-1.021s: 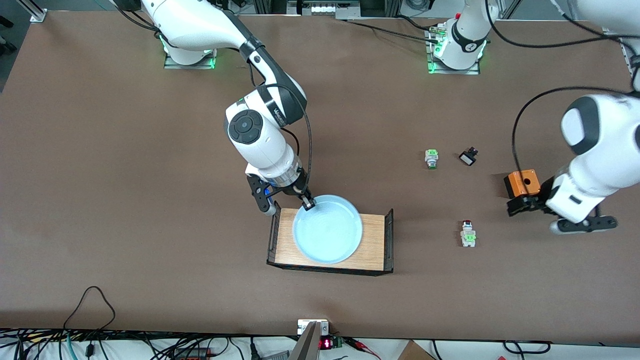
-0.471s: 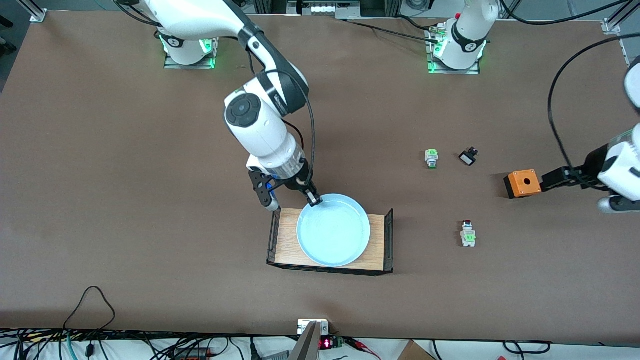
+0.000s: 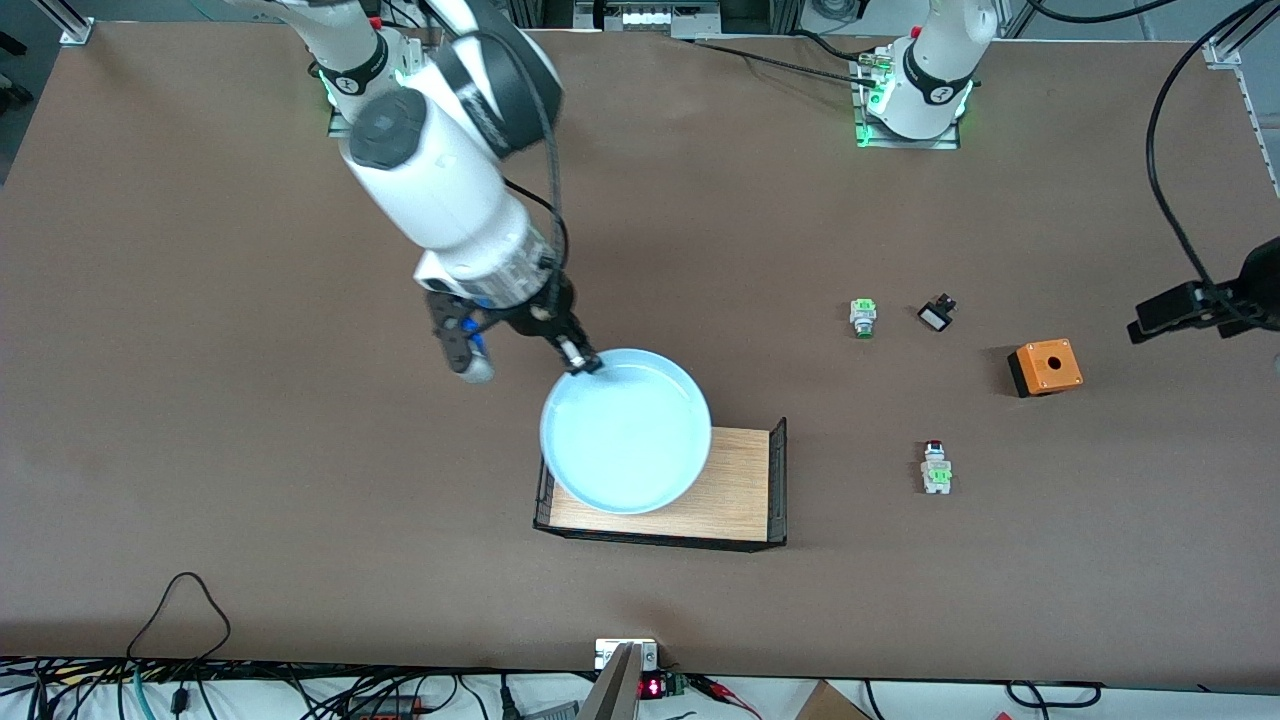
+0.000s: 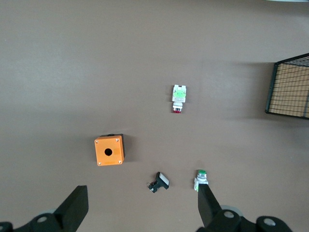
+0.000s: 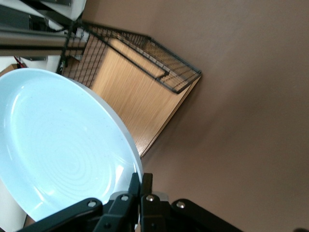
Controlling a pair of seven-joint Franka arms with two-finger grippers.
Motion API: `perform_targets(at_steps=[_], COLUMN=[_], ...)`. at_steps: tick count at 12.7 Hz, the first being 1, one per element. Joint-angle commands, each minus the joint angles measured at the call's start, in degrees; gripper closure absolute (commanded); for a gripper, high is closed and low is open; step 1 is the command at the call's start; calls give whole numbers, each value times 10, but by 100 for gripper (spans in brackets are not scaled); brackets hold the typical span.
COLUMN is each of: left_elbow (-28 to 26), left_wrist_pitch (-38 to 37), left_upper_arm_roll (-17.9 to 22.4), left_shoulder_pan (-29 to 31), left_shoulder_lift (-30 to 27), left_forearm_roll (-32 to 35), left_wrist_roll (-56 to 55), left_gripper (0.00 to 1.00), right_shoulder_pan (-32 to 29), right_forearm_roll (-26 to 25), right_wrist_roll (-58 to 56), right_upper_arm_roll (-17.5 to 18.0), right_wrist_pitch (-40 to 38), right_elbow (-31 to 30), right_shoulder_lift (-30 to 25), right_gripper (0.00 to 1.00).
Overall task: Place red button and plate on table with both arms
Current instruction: 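Open the left gripper and withdraw while the right gripper lifts the plate, then carry the blue plate out of the tray with the right gripper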
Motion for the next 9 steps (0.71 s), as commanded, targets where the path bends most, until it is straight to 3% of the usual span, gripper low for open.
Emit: perform_targets(at_steps=[1,4,6,9], left_elbow=[14,3,-38,-146], left_wrist_pitch=[-37,-70,-68,-19], left_upper_arm_roll=[-6,-3,-2,-4], left_shoulder_pan=[3,4,5,3], left_shoulder_lift=[-35,-56,-92,-155], left_forearm_roll=[-5,-12,-12,-10], left_wrist_roll=[18,18,18,18], left_gripper=[0,0,0,0], right_shoulder_pan=[-39,-101,-148,-207], right_forearm_roll=[0,4,5,9], right_wrist_roll=[-60,-191,-301,-437], right_upper_arm_roll=[4,4,4,4], right_wrist_pitch=[-54,-119,-150,-186], right_elbow=[-39,-83,-114,-152], right_shoulder_lift=[-64,-111,-135,-147], right_gripper=[100,100,100,100])
